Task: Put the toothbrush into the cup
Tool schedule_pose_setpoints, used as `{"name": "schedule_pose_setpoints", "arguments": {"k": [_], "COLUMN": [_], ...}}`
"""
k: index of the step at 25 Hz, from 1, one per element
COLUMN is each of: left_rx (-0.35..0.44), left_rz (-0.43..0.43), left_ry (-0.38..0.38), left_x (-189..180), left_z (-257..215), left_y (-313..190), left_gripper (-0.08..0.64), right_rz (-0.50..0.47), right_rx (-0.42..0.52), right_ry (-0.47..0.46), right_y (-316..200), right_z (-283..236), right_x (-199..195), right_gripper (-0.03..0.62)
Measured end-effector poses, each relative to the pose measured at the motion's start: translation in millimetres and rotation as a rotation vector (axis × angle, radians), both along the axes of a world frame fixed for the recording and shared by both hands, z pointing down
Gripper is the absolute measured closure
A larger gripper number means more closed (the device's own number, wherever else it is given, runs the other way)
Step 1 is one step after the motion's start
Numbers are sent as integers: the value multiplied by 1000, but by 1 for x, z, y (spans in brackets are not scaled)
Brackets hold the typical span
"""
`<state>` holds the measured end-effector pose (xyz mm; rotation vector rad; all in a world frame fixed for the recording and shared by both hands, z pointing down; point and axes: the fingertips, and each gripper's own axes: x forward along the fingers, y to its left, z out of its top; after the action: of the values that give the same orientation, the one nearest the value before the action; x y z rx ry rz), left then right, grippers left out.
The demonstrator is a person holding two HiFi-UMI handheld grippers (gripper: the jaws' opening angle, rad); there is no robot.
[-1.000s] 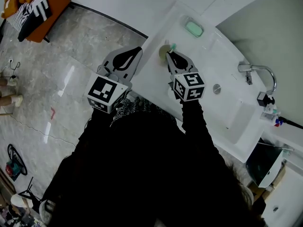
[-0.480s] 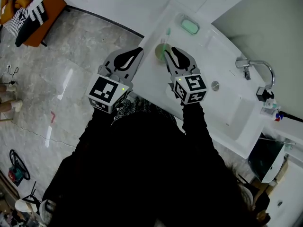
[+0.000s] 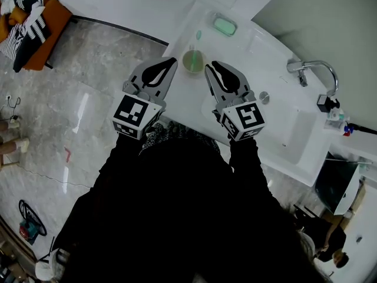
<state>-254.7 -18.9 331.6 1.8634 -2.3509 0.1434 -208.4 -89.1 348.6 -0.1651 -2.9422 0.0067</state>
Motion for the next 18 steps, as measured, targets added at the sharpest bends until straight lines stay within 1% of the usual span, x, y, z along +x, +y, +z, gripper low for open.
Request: {"name": "schedule_pose_setpoints", "arguments": {"k": [3,7,18], "left_rx": [4,14,16], "left_rz": [8,31,80], "left_ry": [-5,-14,-28], "left_x": [1,8,17], "left_z": [-1,-2,-4], "left_y": [-6,-13,-23], "left_gripper": [552,552,552], "right_rz": [24,66,134], "right_rx": [7,7,28], "right_ry": [-25,-50,-108], "right_y": [-7,-13,-14], "right_z": [-8,-14,-35], "right_x": [8,18,40], "right_gripper": [553,582,586]}}
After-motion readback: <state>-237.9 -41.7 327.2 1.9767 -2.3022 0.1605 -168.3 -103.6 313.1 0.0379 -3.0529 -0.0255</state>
